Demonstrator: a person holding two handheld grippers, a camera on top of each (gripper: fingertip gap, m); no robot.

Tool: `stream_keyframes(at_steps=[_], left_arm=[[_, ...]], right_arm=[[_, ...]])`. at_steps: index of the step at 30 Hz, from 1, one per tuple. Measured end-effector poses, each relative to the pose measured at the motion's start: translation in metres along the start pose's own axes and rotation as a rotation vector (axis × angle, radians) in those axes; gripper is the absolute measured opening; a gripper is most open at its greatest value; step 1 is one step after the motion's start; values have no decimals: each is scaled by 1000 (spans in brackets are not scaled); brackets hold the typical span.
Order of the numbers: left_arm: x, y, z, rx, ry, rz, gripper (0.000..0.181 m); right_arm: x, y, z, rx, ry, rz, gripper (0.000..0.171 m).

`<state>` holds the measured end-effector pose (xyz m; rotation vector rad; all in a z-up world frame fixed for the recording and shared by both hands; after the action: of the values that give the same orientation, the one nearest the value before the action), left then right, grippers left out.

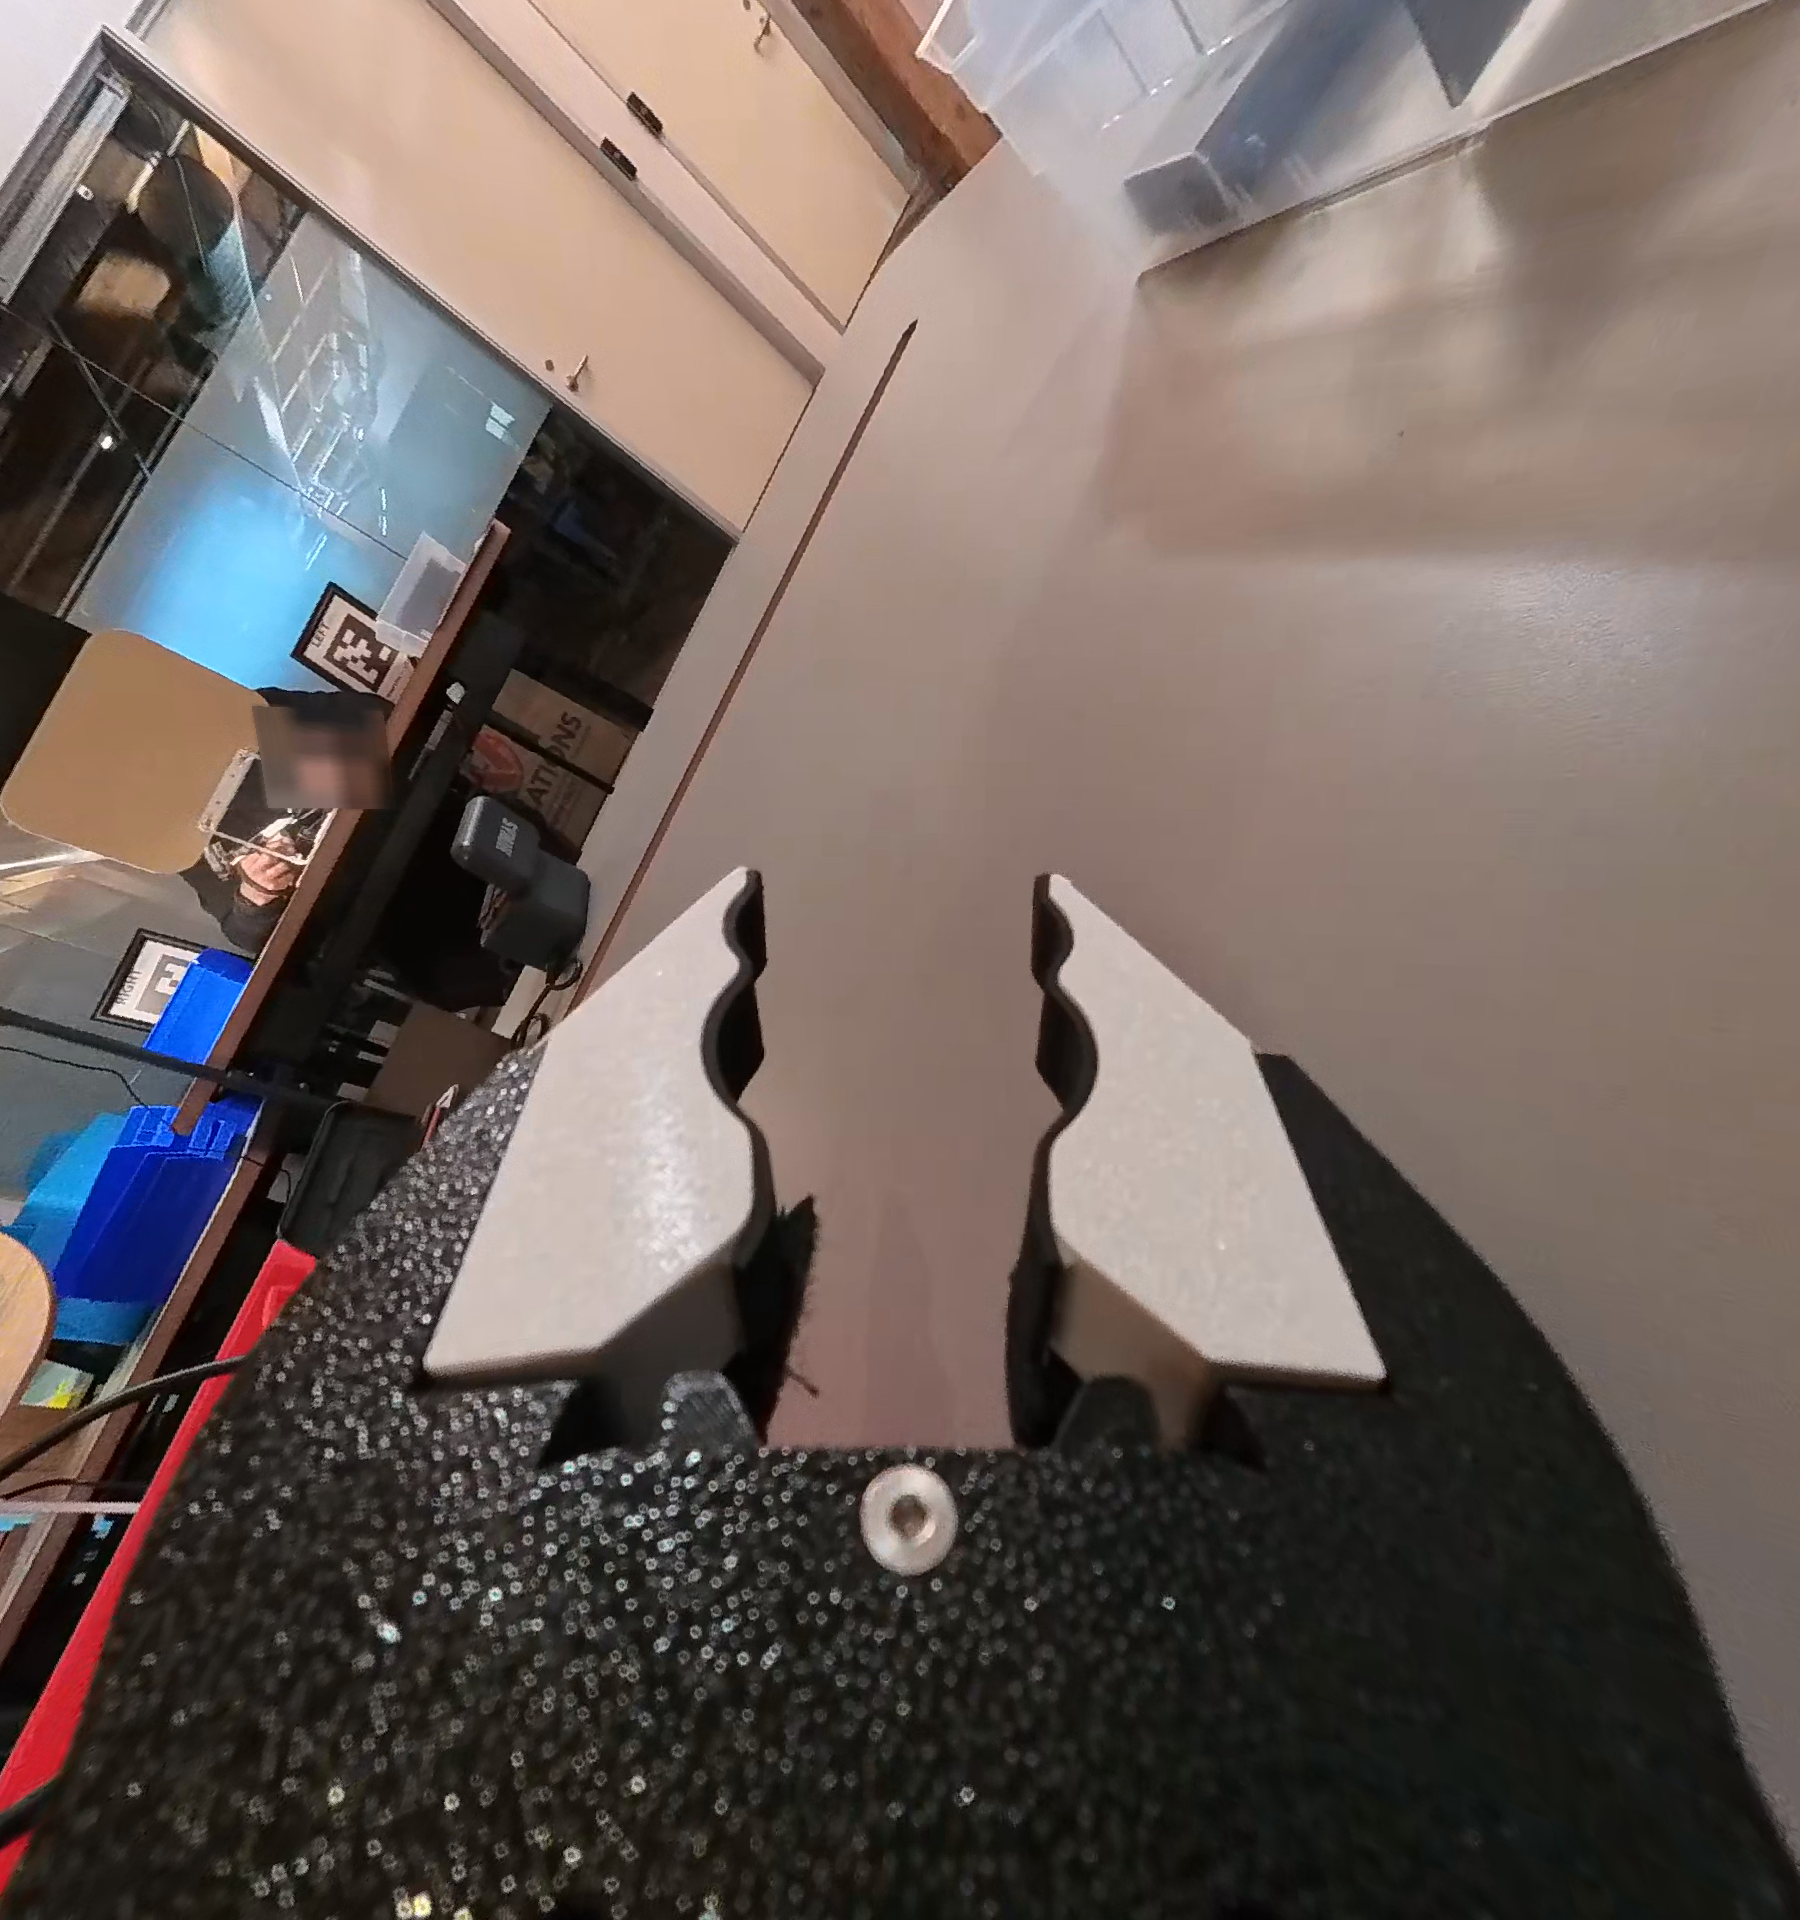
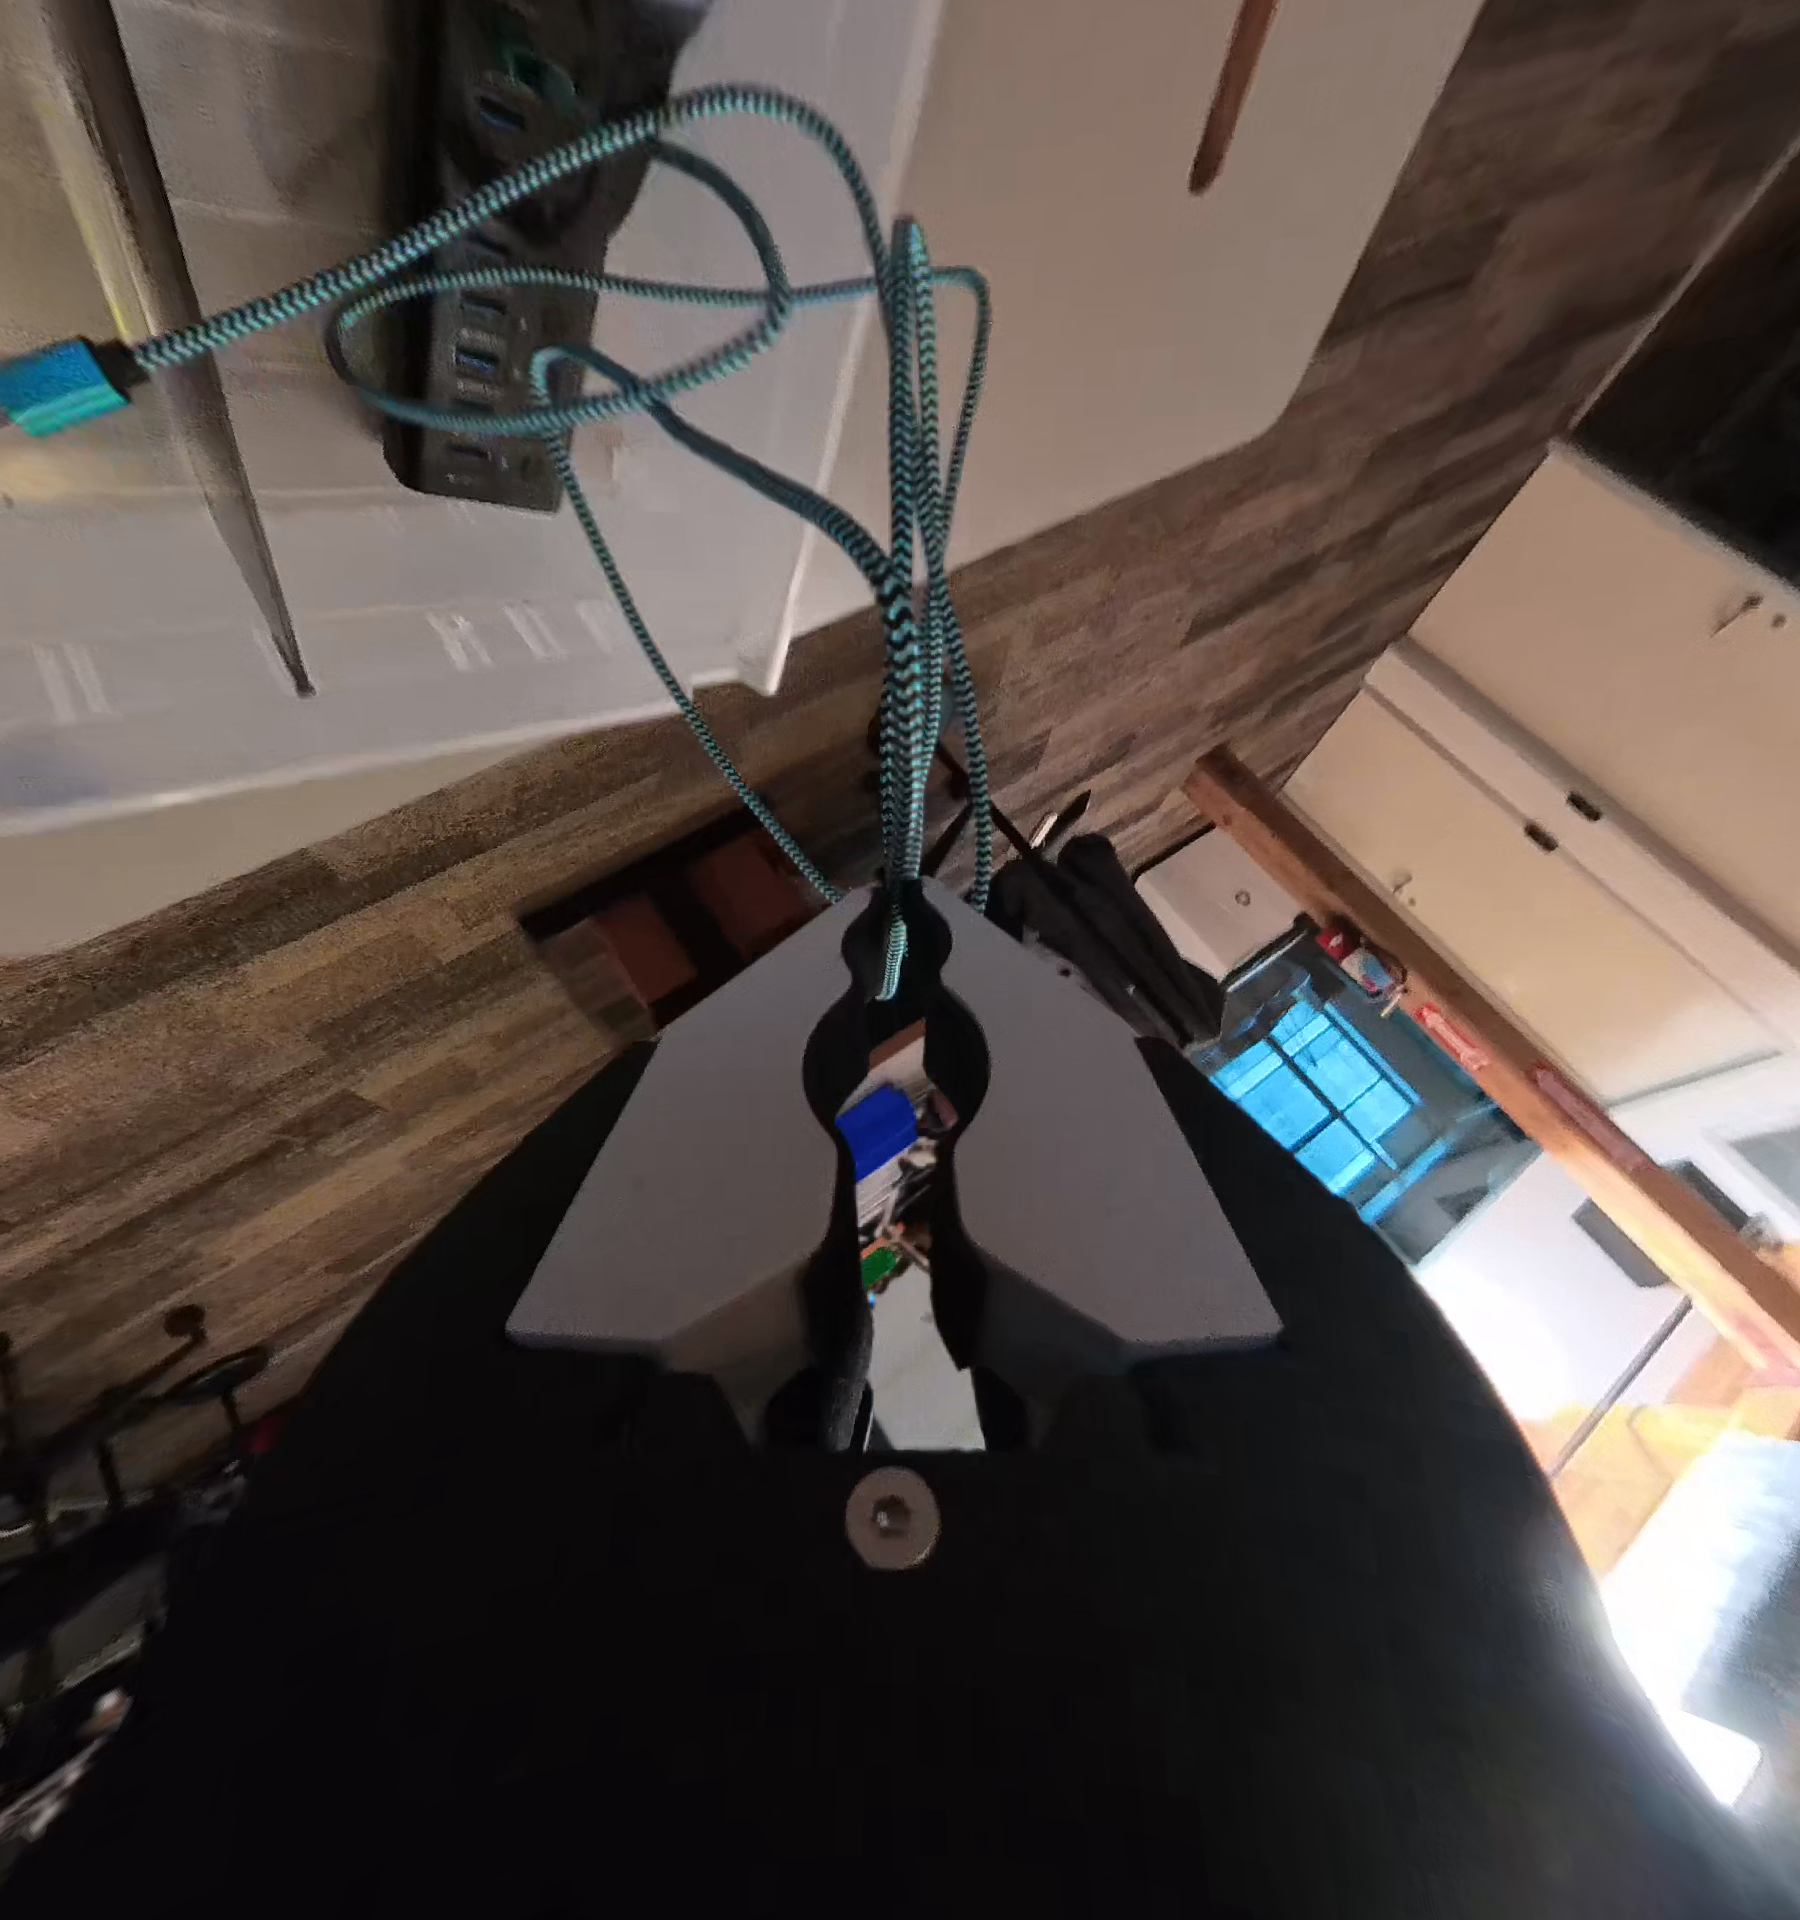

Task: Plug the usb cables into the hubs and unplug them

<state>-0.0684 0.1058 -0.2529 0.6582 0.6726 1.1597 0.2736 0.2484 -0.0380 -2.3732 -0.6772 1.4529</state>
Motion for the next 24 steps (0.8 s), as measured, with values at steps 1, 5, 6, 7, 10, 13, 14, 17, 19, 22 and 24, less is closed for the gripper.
stream_keyframes(at_steps=[1,5,6,7,10,13,14,17,19,22,24], left_arm=[[0,0,0,-1,-1,0,49],[0,0,0,3,-3,-6,48],[0,-1,0,6,-3,-8,48],[0,-1,0,9,-3,-10,48],[0,-1,0,14,-3,-13,47],[0,-2,0,15,-2,-18,46],[0,-2,0,17,-1,-18,46],[0,-2,0,20,-4,-18,46],[-1,-2,1,19,-9,-17,46],[-2,-2,2,8,-17,-20,47],[-2,-1,2,3,-17,-21,47]], right_arm=[[10,3,7,-16,-12,8,1],[47,15,38,-19,-143,98,1],[56,18,44,-15,-163,118,1],[66,21,50,-11,-183,141,2],[93,31,65,20,-244,228,2],[116,39,71,74,-271,302,1],[122,41,70,97,-268,323,1],[137,49,69,216,-279,408,1],[137,51,64,302,-280,450,3],[113,45,53,513,-335,511,39],[81,41,48,625,-474,527,45]])
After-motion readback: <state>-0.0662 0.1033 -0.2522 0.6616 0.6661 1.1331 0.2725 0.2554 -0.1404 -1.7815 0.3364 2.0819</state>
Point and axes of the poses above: each gripper's, where its closed fingertips meet, x out along the fingers, z out of its top, y = z × x across the jaws, the point moved 8 cm from there along -x, back along the fingers, and after that the axes turned 9 degrees about z, right-handed, at the moved point
